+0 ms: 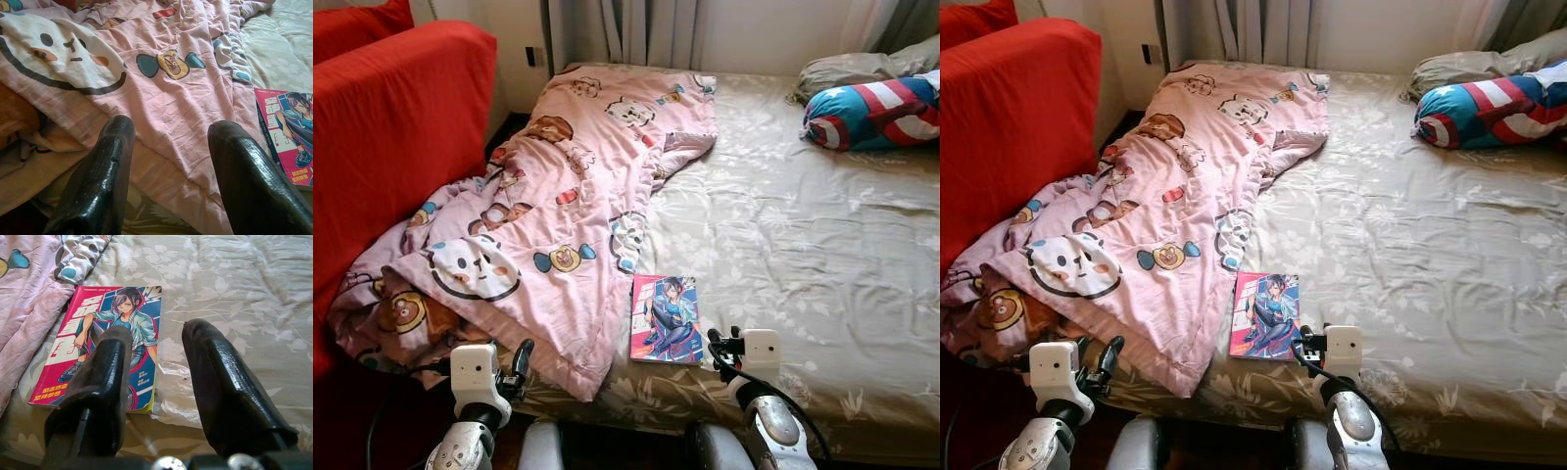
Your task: Clean up the room
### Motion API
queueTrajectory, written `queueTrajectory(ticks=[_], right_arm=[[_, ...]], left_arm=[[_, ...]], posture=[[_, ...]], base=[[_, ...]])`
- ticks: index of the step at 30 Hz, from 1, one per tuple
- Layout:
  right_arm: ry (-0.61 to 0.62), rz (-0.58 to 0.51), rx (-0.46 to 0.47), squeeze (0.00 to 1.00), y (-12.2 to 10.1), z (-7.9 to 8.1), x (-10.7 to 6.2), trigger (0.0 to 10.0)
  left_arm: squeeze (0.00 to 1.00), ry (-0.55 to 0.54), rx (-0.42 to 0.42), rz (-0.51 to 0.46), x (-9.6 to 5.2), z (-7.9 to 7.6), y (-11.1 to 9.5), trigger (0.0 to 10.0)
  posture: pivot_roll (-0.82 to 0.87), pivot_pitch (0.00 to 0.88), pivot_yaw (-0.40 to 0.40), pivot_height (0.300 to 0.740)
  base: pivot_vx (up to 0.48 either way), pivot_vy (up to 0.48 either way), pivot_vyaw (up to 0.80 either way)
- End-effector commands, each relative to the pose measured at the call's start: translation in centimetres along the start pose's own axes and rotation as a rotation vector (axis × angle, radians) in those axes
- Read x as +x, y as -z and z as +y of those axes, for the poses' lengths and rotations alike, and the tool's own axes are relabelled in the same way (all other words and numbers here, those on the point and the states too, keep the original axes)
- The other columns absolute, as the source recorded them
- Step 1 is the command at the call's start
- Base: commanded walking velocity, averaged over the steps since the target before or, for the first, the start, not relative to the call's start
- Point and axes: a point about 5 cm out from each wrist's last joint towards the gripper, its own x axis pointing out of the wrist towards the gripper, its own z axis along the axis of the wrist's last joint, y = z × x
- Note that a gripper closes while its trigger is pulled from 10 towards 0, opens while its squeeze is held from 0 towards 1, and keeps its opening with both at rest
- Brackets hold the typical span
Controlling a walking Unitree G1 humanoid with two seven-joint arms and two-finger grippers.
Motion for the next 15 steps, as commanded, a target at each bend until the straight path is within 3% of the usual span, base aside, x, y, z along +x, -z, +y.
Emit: queueTrajectory(ticks=[1,15], right_arm=[[0.007,0.017,0.001,0.00,0.37,-0.21,-0.16,10.0],[0.003,0.021,0.003,0.00,0.38,-0.08,-0.08,10.0]], left_arm=[[0.00,0.005,-0.017,0.005,-0.11,-0.12,0.02,10.0],[0.00,0.014,-0.018,0.001,0.05,-0.21,-0.11,10.0]], posture=[[0.06,0.121,-0.041,0.617],[0.06,0.112,-0.037,0.617]], base=[[0.274,0.000,0.00],[0.301,0.000,0.00]])
